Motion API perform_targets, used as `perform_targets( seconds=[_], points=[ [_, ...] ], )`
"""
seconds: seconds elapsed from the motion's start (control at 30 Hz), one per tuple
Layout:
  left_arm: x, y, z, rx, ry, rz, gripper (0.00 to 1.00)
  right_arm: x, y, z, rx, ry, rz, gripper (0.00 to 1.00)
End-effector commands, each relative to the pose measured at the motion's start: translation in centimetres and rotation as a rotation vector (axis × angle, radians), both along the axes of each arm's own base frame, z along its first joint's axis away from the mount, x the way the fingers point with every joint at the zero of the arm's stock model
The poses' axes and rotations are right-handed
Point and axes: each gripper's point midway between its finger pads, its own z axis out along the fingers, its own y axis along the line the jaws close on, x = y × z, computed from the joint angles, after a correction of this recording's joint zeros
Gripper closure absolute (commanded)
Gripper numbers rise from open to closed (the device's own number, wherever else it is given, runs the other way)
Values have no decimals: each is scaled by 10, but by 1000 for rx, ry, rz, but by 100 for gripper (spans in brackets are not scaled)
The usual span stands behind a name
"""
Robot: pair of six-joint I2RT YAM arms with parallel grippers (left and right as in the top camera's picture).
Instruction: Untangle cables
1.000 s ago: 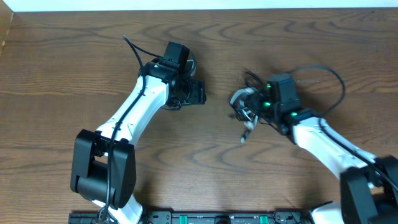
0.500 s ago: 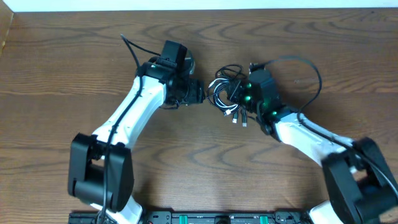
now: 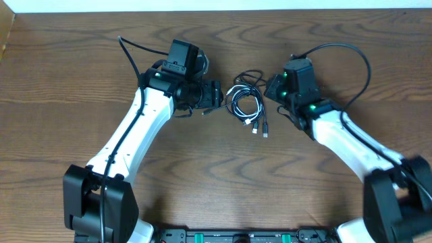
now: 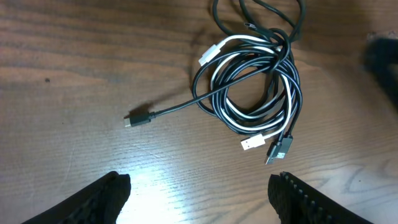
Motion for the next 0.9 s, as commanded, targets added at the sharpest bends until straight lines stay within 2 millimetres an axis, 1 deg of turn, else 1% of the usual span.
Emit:
perform_targets(
  seconds=[0.0,0.13,0.17,0.23,0.27,0.3,0.33,0.37,0.4,0.53,0.63,0.7,0.8,0.87],
  points=[
    [-6,2,-6,10,30,6,23,3,-5,-35,-20,58,-44,88],
    [-6,2,-6,11,30,6,23,4,-1,-66,21,120,-79,89],
    [-6,2,-6,11,30,6,23,0,4,-73,48,147,-69,89],
    [-7,2,-7,14,32,8,23,-10,22,-79,125,205,7,90],
    [-6,2,-7,15,32,8,23,-18,36,-79,175,239,66,90],
    [-6,2,-7,15,32,8,23,-25,45,-79,206,262,105,91],
    [-6,2,-6,14,31,8,23,-36,60,-77,255,296,170,94],
    [-6,2,-7,15,31,8,23,-43,69,-75,283,314,209,95],
    [-6,2,-7,15,31,8,23,-49,78,-73,304,328,243,97],
    [-6,3,-7,15,31,7,23,-73,103,-74,307,372,324,98],
    [-7,3,-7,20,33,9,23,-88,118,-77,276,380,388,98],
    [-7,7,-9,38,36,15,23,-96,123,-78,249,375,437,99],
    [-8,14,-11,76,40,29,23,-109,122,-78,221,406,461,99],
    [-8,17,-12,94,38,37,23,-114,120,-69,217,408,489,99]
  ],
)
